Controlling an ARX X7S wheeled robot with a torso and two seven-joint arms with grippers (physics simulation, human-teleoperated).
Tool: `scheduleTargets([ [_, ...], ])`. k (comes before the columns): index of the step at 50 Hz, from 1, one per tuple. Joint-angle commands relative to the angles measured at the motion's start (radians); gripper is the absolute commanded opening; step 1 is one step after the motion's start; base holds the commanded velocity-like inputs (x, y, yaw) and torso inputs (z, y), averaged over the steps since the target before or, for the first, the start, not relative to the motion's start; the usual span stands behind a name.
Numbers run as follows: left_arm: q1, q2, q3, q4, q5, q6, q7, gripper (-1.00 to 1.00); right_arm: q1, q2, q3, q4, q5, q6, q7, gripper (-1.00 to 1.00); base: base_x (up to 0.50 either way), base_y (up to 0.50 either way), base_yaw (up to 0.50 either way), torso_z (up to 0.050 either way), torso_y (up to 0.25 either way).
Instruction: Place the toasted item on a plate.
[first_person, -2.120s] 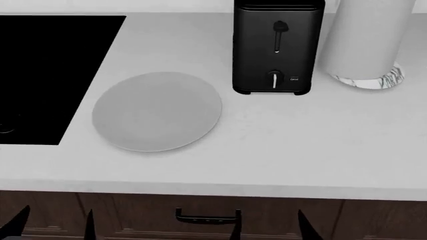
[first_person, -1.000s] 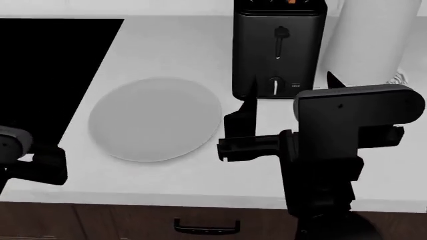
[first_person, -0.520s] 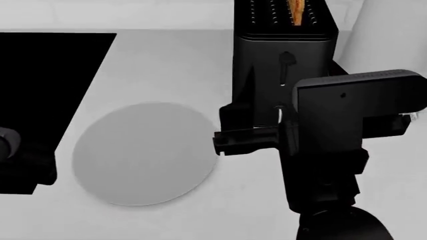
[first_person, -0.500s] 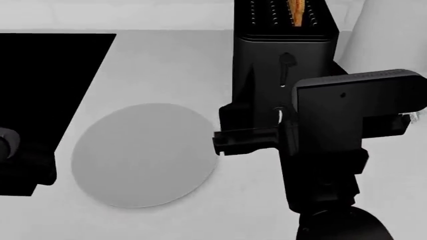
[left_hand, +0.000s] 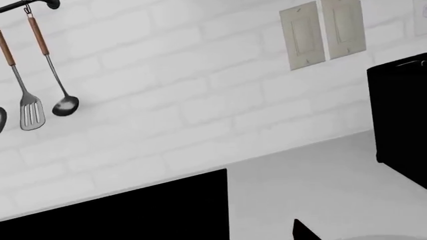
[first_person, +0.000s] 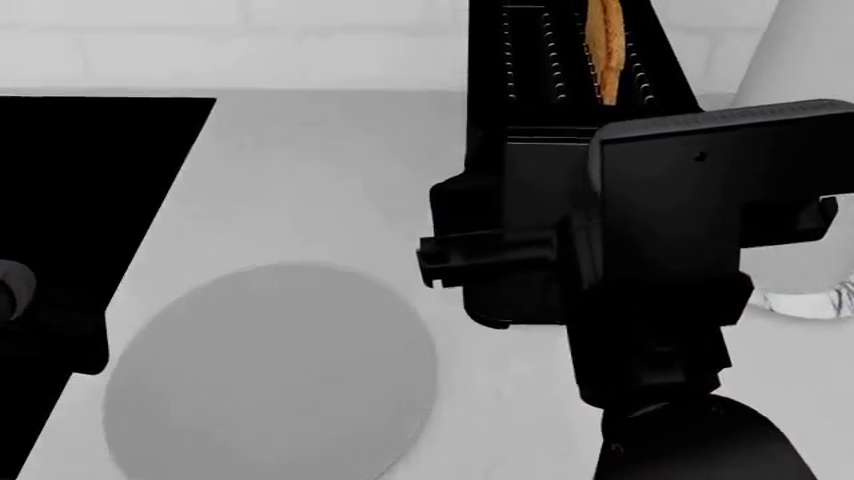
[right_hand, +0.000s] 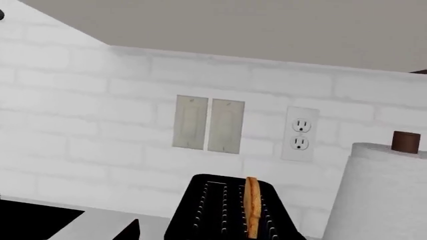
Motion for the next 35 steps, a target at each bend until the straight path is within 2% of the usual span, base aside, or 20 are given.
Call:
scheduleTargets([
  [1, 0.007, -0.004, 0.004, -0.003, 0.000, 0.007, -0.002, 1.00, 0.037, -0.002, 0.022, -0.029, 0.026, 0.045, 0.009, 1.00, 0.25, 0.00, 0.00, 0.000, 0.000],
  [35, 0.021, -0.010, 0.015, -0.027, -0.002, 0.041, -0.006, 1.00, 0.041, 0.008, 0.013, -0.022, 0.041, 0.040, 0.027, 1.00, 0.23, 0.00, 0.00, 0.000, 0.001],
])
